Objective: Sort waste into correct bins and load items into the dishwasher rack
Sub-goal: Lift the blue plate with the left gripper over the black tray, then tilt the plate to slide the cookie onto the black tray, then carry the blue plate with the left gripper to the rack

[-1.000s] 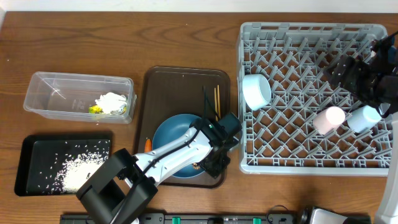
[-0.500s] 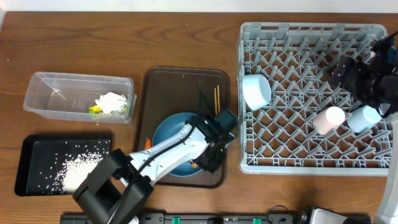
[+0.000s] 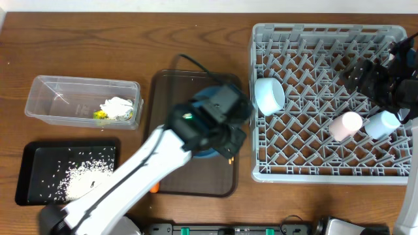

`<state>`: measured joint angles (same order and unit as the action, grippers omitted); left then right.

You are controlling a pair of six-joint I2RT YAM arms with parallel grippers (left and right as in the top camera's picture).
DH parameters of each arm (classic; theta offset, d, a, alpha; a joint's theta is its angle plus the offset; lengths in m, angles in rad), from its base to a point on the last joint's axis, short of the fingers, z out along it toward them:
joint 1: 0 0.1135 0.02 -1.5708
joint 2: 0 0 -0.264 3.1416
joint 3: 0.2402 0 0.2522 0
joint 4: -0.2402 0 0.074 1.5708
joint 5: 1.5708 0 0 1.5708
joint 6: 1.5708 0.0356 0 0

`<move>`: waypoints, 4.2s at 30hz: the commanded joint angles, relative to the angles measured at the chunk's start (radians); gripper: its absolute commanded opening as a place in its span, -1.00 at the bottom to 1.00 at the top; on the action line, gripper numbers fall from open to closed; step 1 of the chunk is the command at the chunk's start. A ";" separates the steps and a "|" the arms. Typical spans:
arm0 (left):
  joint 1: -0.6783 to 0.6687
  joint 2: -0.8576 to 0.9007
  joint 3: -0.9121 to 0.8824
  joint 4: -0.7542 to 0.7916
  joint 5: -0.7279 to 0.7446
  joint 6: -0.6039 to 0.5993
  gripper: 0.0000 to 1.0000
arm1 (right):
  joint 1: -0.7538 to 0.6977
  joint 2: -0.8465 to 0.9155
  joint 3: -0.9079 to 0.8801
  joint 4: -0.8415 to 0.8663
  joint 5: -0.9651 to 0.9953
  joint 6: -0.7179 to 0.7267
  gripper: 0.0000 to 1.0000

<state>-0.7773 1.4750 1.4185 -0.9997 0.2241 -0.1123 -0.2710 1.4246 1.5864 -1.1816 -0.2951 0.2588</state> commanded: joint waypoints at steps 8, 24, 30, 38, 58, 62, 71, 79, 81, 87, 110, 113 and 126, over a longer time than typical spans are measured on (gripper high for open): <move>0.297 -0.145 0.020 -0.002 -0.057 -0.164 -0.87 | -0.010 -0.013 0.001 0.000 0.000 -0.012 0.72; 0.670 -0.170 0.020 -0.013 -0.061 -0.196 -0.88 | -0.010 -0.013 0.001 0.000 0.000 -0.013 0.72; 0.813 -0.229 0.019 -0.042 -0.061 -0.246 -0.88 | -0.010 -0.013 0.001 0.000 0.000 -0.013 0.72; 1.115 -0.317 -0.031 -0.074 0.011 -0.241 -0.88 | -0.010 -0.013 0.001 0.002 0.000 -0.013 0.74; 1.958 -0.405 -0.428 0.031 1.200 0.304 -0.88 | -0.010 -0.013 0.001 0.014 0.000 -0.012 0.76; 2.076 -0.405 -0.484 -0.034 1.349 0.451 -0.87 | -0.010 -0.013 0.001 0.010 0.000 -0.012 0.76; 2.149 -0.407 -0.537 -0.054 1.349 0.525 -0.87 | -0.010 -0.013 0.001 0.011 0.000 -0.012 0.76; 2.144 -0.394 -0.541 -0.069 1.312 0.547 -0.87 | -0.010 -0.013 0.001 0.018 0.000 -0.012 0.76; 2.144 -0.391 -0.541 -0.069 1.317 0.546 -0.88 | -0.010 -0.013 0.001 0.019 0.000 -0.012 0.76; 2.144 -0.391 -0.541 -0.069 1.304 0.549 -0.88 | -0.010 -0.013 0.001 0.015 0.000 -0.012 0.77; 2.152 -0.368 -0.542 0.037 1.225 0.380 -0.87 | -0.010 -0.013 0.001 0.018 -0.021 -0.002 0.76; 2.150 -0.367 -0.543 0.016 1.095 0.378 -0.88 | -0.010 -0.013 0.001 0.019 -0.024 -0.001 0.76; 2.065 -0.375 -0.543 0.114 1.261 0.320 -0.87 | -0.010 -0.013 0.001 0.017 -0.027 -0.001 0.75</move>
<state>1.3350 1.1061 0.8738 -0.9020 1.4117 0.2062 -0.2710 1.4246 1.5864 -1.1660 -0.3145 0.2592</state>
